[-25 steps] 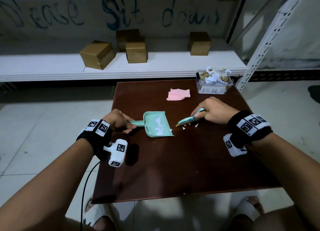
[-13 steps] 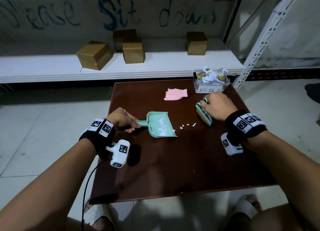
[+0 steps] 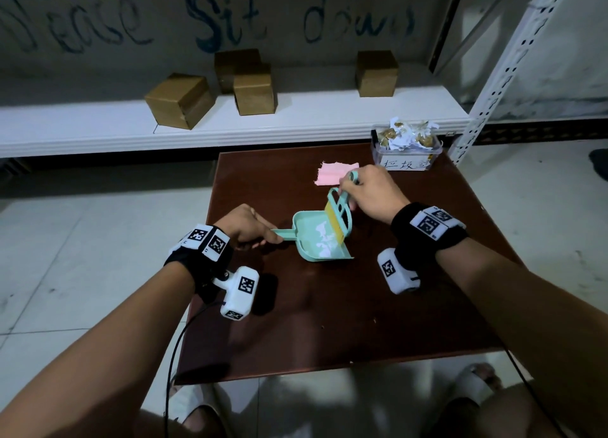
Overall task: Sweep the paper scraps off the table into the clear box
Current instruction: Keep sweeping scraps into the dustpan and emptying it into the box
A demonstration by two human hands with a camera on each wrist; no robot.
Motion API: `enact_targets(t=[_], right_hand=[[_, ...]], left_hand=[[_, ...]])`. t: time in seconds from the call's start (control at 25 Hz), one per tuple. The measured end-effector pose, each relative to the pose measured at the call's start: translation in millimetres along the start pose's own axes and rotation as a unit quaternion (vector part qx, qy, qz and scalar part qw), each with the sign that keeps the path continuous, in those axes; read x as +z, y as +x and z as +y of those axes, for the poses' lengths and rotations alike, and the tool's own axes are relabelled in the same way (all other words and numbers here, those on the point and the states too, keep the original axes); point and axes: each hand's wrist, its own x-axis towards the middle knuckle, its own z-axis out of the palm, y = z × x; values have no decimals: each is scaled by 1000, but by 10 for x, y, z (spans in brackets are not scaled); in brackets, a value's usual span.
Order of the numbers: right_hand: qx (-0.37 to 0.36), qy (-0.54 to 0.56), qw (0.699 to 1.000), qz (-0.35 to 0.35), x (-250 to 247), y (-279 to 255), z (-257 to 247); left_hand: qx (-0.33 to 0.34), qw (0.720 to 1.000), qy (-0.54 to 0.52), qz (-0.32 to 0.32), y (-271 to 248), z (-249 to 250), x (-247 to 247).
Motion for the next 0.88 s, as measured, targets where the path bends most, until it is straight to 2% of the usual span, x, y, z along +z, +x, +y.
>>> enact_targets(t=[0.16,0.36,0.6,0.88], right_hand=[[0,-14,997,76,-140,65,51],[18,-105,992,64,-87,-22,149],[22,-110,990,89,-97,-14,159],[37,-94,985,142,-267,-74,144]], left_hand=[[2,1000,-12,-7,-6,-36,-24],[0,998,-51,-25,-38,-87,-100],[22,993,-111,23,-72,-157,-399],[43,962,-261,75,7,-1,-410]])
